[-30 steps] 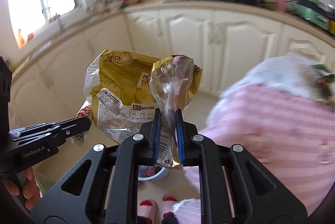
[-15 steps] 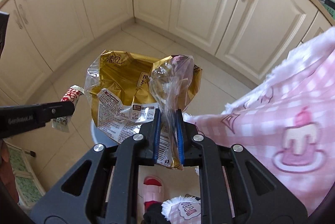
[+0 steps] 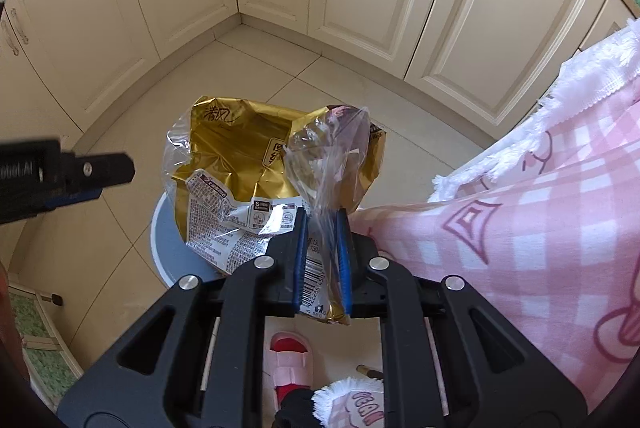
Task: Collect trash
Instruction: 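Open both tools to drop the wrapper and gold bag into the bucket, then move both tools back over the table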
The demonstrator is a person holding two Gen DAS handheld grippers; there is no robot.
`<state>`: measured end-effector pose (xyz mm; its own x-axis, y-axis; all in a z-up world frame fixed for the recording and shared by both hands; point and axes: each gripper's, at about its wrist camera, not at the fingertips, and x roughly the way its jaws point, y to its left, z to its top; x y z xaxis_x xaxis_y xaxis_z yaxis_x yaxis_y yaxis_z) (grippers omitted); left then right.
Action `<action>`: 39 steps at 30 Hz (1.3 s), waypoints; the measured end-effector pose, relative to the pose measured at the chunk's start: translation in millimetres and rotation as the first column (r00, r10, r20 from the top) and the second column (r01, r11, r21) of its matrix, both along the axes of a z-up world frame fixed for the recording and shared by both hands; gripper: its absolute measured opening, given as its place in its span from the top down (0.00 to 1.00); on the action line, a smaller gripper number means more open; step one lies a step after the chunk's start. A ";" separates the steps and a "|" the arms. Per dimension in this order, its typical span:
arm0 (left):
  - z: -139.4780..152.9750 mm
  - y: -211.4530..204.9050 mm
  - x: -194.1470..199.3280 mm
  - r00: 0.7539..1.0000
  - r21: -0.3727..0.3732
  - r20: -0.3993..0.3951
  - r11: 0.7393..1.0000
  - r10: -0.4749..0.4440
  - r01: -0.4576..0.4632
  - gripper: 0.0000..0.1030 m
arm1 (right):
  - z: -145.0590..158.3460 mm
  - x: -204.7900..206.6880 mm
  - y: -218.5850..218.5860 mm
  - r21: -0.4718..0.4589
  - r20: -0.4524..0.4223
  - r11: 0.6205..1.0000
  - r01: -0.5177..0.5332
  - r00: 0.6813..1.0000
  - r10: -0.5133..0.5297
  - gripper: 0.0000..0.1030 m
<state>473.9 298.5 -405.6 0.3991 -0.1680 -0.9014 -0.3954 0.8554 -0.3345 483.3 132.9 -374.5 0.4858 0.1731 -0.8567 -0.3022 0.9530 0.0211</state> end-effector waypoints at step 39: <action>168.1 -30.0 -70.6 0.961 0.082 0.276 0.997 -0.012 -0.011 0.46 | 172.3 -41.6 -29.4 0.219 0.249 0.975 -0.030 0.968 -0.026 0.55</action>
